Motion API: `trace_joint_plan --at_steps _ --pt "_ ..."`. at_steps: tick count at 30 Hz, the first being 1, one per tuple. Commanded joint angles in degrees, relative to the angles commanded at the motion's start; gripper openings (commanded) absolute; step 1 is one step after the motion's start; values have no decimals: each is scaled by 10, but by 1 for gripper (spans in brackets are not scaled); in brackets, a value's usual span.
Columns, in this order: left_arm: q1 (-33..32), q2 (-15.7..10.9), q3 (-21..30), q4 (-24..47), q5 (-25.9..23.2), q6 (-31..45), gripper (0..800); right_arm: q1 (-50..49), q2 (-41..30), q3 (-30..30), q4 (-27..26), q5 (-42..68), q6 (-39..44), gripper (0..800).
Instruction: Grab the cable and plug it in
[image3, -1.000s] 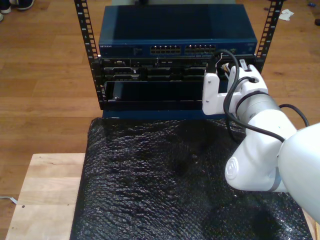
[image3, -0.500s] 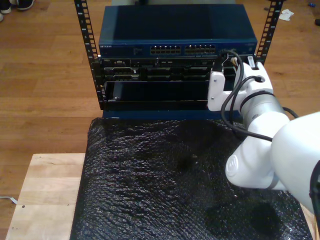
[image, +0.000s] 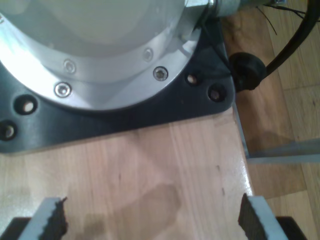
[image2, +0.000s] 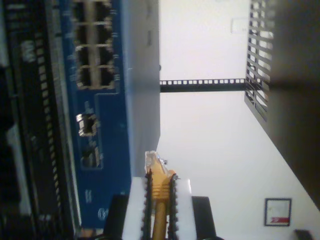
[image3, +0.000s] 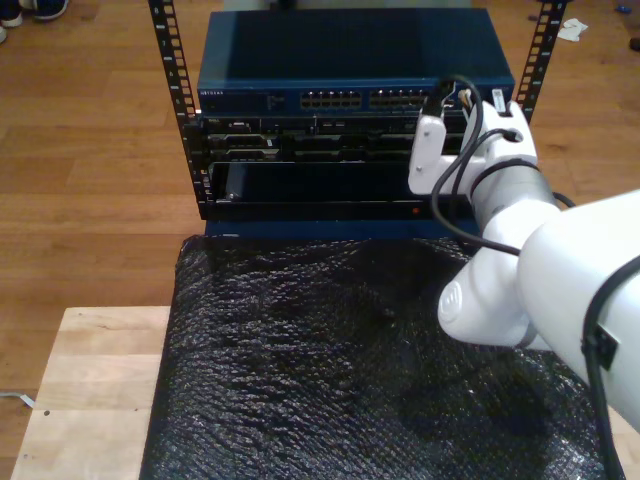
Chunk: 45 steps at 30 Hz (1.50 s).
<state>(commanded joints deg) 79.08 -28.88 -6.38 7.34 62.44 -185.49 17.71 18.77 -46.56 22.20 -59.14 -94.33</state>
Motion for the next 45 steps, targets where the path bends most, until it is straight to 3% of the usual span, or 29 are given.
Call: trace_joint_plan --at_steps 9,19,34,45 --pt "0 1 0 0 -1 0 800 4 58 -25 0 -110 3 0" --pt "0 1 0 0 0 0 800 9 84 -26 -18 -142 0 0" --pt "0 1 0 0 0 0 800 9 163 -90 -21 -193 -3 0" --pt "0 0 0 0 0 -1 800 9 179 -109 -22 -193 3 0"
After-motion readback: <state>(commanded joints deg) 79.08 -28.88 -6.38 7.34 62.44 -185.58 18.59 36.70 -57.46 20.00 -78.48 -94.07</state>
